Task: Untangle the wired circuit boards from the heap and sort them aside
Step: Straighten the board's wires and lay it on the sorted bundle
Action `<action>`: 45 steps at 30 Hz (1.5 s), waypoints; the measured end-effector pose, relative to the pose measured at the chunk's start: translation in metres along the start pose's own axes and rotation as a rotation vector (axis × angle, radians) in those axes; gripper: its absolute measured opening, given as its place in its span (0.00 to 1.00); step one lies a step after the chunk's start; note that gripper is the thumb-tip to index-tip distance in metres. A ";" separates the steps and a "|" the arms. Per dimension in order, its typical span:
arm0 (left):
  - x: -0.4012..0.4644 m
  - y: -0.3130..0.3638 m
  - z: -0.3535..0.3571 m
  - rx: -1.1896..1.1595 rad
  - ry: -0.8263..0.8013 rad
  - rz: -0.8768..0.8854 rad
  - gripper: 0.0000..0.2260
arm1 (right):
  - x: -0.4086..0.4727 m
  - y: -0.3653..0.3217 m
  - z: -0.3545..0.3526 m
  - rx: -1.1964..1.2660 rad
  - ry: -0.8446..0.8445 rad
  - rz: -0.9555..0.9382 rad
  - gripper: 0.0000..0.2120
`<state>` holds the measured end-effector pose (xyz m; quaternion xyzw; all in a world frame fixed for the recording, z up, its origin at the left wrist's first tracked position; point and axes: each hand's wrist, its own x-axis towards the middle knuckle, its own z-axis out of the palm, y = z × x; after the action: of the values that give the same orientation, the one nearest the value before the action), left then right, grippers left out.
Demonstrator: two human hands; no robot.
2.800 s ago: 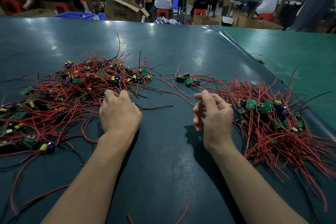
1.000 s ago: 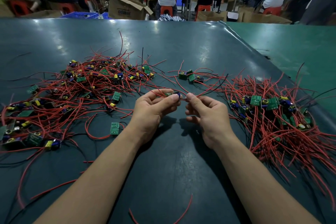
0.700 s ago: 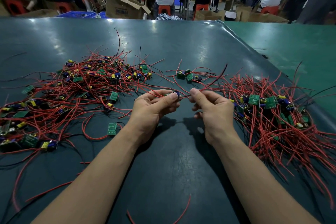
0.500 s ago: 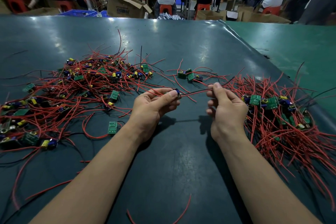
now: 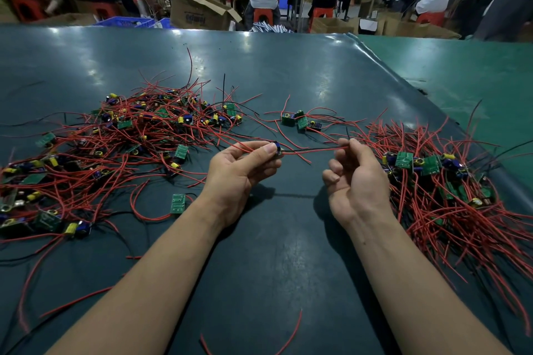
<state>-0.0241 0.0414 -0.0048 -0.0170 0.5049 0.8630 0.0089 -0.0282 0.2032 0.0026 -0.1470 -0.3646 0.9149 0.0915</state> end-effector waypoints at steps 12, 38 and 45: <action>0.003 0.001 -0.004 0.052 0.185 0.259 0.11 | 0.002 0.003 -0.006 -0.325 0.101 -0.241 0.06; -0.019 -0.002 0.010 0.428 -0.279 0.068 0.11 | -0.020 0.012 0.001 -0.611 -0.435 0.019 0.11; -0.017 -0.003 0.007 0.528 -0.234 0.075 0.13 | -0.013 0.013 -0.002 -0.698 -0.291 -0.174 0.04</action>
<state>-0.0072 0.0489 -0.0034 0.1044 0.7078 0.6976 0.0393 -0.0161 0.1918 -0.0054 -0.0064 -0.6744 0.7358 0.0606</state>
